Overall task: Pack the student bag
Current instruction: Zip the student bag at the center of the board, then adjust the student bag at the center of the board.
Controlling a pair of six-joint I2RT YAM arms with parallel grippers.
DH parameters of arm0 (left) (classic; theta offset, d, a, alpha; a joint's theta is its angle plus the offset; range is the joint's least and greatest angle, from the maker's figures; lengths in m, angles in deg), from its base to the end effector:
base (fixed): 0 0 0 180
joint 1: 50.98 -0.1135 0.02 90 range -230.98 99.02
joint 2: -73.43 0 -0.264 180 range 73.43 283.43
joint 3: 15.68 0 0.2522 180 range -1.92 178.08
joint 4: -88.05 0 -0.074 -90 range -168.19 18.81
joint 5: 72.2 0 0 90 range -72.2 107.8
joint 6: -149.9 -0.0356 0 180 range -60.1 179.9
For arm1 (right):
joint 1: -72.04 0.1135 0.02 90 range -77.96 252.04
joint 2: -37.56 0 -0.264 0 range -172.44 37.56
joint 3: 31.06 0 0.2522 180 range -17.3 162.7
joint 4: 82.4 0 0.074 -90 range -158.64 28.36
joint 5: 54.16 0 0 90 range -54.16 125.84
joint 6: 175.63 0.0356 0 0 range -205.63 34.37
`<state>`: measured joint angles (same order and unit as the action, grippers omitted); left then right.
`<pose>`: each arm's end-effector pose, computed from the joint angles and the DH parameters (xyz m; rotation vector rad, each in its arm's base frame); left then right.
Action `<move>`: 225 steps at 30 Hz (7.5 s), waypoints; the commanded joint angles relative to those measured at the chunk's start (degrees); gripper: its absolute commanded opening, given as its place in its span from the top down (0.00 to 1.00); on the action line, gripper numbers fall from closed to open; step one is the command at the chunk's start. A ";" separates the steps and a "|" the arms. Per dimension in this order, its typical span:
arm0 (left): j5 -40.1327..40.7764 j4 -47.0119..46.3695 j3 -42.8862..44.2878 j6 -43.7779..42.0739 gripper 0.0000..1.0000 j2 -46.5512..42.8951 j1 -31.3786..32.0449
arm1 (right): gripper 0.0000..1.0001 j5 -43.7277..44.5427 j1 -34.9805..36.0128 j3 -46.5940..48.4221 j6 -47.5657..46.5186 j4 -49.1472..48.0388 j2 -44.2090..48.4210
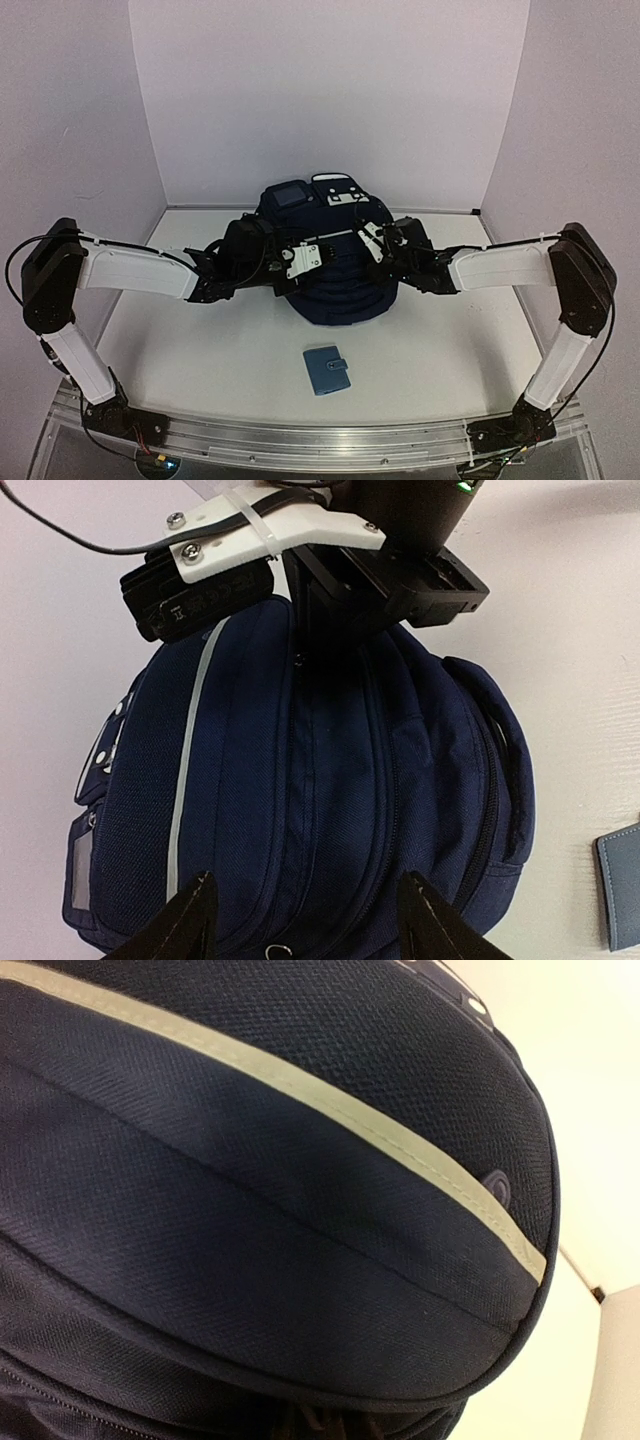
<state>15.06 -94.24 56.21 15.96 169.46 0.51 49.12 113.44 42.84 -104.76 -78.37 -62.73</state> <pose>0.2350 -0.2981 0.2321 1.4667 1.2912 -0.1336 0.2955 0.2496 0.2061 -0.9293 1.8677 -0.0076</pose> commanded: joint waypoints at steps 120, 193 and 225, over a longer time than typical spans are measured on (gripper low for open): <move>20.09 3.02 -6.89 -1.18 0.86 -7.88 2.55 | 0.19 -45.79 -15.34 28.80 16.27 28.59 -5.66; -5.11 21.22 -4.28 76.07 0.00 -18.35 -24.41 | 0.15 -59.83 -23.82 11.53 25.53 32.64 7.19; -0.73 46.39 27.38 81.75 0.00 -4.69 -21.00 | 0.09 -62.80 -23.93 25.91 25.84 38.01 -7.64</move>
<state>12.49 -51.91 76.06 97.09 167.08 -18.29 -11.91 89.38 69.73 -77.07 -41.46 -75.60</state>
